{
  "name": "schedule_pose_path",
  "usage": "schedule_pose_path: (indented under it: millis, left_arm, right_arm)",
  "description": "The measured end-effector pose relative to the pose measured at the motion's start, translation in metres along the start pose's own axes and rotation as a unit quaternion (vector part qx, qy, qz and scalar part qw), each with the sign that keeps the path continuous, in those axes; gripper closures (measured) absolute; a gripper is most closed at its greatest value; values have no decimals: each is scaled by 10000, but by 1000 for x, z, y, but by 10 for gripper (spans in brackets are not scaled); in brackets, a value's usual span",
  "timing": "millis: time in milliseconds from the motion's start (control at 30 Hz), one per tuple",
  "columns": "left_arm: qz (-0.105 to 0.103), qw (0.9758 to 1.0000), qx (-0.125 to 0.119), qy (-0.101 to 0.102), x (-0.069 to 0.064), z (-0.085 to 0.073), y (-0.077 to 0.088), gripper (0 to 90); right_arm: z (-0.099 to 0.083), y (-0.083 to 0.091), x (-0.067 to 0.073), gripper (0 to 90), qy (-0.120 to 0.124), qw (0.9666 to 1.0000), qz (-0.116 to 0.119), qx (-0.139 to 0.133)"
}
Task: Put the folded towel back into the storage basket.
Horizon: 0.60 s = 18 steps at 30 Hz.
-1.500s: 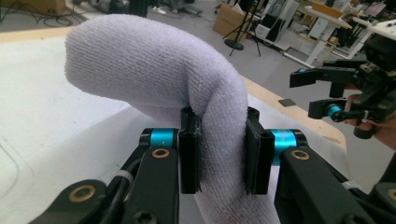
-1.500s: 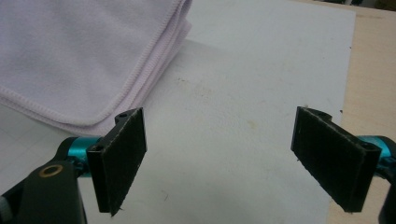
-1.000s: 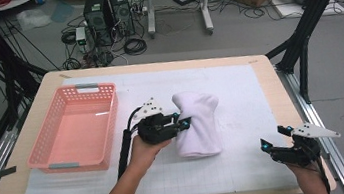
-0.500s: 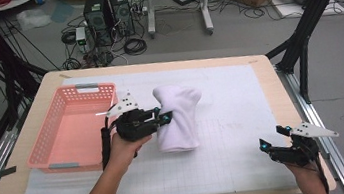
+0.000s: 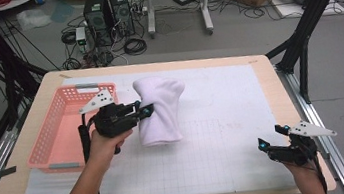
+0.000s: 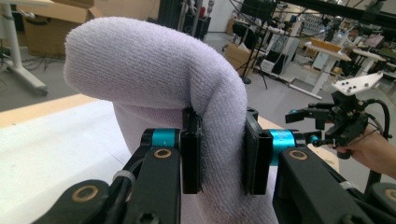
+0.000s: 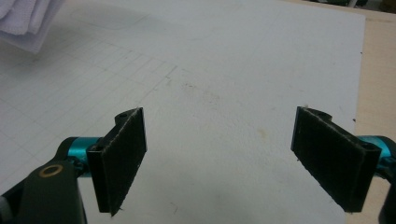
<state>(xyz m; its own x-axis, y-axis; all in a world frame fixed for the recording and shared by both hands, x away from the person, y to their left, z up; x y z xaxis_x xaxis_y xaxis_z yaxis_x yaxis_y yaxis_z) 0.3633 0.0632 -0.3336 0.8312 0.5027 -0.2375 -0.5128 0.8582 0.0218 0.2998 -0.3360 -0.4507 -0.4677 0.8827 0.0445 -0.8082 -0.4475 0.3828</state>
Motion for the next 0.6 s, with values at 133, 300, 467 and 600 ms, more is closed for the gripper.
schedule_pose_path:
  millis: [133,300,467,600]
  left_arm:
    - [53,10000,-54,-54,4,9,9,727]
    - [140,9998,-135,-98,12,18,23,727]
    - [246,9993,-236,-124,20,28,37,727]
    - [306,9990,-305,-149,25,37,48,727]
  right_arm:
    - [0,-1,0,171,-1,10000,-15,5]
    - [1,-1,0,171,22,10000,-8,12]
    - [1,-3,0,171,39,10000,-9,11]
    - [1,-4,1,171,11,10000,-16,20]
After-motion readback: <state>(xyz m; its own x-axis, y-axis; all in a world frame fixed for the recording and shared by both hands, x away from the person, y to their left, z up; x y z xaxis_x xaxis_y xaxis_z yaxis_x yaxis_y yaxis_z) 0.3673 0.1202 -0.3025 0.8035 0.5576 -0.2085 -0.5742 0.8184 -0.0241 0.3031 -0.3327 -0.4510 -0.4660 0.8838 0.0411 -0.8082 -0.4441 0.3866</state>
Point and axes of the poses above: each handheld gripper's, and its own axes: y roughly backward along the jaws, z roughly out of its top, x roughly to its left, the point moved 8 cm from there along -y, roughly forward along the jaws, and after that the axes turned 7 degrees about -x, right-handed, at the moved point
